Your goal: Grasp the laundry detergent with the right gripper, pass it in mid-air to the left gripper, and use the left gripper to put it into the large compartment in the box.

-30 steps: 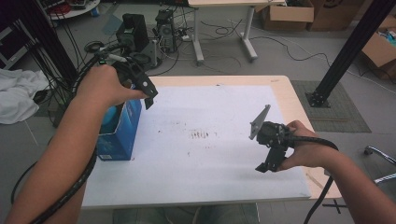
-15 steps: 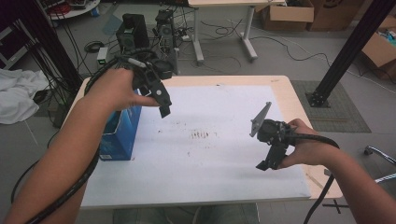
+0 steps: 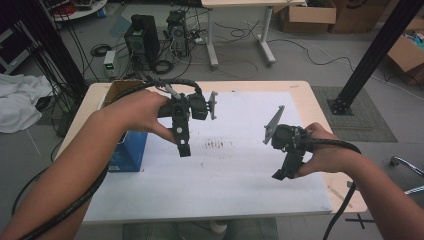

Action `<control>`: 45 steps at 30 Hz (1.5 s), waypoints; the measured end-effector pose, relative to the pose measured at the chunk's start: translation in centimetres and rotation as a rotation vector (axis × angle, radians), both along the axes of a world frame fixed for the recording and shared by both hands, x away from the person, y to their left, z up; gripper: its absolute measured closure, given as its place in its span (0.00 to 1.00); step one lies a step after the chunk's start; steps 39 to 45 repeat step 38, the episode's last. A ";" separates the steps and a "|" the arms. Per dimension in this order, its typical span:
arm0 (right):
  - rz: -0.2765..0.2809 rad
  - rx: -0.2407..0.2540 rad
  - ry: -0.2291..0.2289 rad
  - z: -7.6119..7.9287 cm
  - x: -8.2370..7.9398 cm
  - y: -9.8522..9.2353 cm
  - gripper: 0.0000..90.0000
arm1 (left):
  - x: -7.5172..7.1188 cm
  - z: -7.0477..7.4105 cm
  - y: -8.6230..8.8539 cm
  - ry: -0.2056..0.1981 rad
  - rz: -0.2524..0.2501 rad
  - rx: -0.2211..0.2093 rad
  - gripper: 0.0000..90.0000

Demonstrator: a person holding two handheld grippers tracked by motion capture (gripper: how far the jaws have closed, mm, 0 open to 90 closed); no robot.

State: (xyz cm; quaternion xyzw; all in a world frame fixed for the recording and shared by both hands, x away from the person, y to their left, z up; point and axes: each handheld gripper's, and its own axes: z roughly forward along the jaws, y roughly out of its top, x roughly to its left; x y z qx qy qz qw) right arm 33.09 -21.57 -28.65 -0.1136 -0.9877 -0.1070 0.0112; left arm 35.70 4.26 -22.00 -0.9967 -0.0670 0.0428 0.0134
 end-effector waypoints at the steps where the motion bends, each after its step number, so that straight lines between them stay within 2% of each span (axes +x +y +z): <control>1: 0.000 0.000 -0.001 0.0 0.0 0.1 0.00 | 0.0 -0.3 0.1 0.009 -0.002 0.008 0.00; 6: 0.001 -0.001 -0.002 0.0 0.3 0.3 0.00 | 0.3 -0.9 0.7 0.007 0.001 0.013 0.00; 12: -0.002 0.014 -0.007 0.2 0.8 0.2 0.00 | 0.5 -0.6 0.9 0.002 0.005 -0.001 0.00; 15: 0.002 0.006 -0.005 0.1 1.0 0.2 0.00 | 0.6 -0.4 0.8 -0.001 0.010 -0.004 0.00; 33: 0.020 0.014 -0.005 0.1 1.2 0.7 0.00 | 0.7 0.0 1.5 0.001 0.015 -0.033 0.00; 45: 0.017 0.010 -0.003 0.2 1.2 0.8 0.00 | 0.7 0.0 1.4 0.001 0.012 -0.031 0.00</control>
